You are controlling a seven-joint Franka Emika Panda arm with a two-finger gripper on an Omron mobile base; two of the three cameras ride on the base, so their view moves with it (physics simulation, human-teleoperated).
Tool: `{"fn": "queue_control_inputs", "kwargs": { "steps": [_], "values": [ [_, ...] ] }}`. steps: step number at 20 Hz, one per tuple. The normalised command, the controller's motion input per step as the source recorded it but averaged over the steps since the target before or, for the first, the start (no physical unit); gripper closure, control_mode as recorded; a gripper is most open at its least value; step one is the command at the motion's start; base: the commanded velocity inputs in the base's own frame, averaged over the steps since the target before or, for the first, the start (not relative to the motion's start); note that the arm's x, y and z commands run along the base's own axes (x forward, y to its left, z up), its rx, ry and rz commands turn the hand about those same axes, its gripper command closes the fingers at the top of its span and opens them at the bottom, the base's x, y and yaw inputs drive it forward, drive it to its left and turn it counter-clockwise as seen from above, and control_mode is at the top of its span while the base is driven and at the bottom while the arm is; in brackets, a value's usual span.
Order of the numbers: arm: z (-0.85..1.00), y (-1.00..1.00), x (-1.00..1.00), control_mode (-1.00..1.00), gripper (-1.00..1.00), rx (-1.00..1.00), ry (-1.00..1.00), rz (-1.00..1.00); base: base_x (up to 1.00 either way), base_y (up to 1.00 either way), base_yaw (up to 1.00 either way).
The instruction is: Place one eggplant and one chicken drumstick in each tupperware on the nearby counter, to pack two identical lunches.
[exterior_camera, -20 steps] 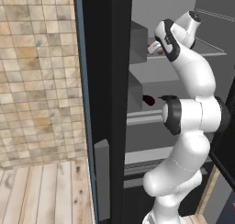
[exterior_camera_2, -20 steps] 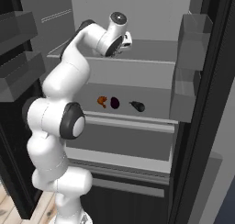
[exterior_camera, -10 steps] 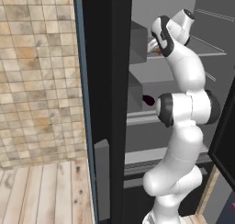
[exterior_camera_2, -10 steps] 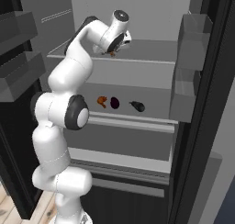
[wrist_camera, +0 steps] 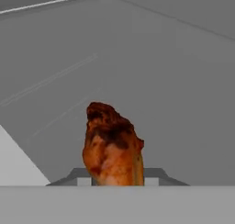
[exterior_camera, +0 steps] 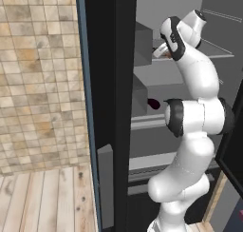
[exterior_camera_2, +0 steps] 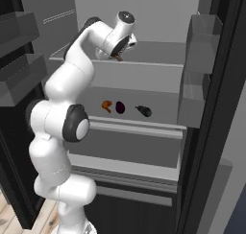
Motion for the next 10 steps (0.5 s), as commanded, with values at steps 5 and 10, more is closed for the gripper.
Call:
{"fn": "queue_control_inputs", "kwargs": {
  "steps": [5, 10],
  "values": [
    [-0.90, 0.03, -0.99, -1.00, 1.00, -0.01, -0.56, -0.05, 0.00, 0.00, 0.00],
    [-0.19, 0.41, -1.00, -1.00, 1.00, 0.00, -0.13, -0.04, 0.00, 0.00, 0.00]
  ]
}}
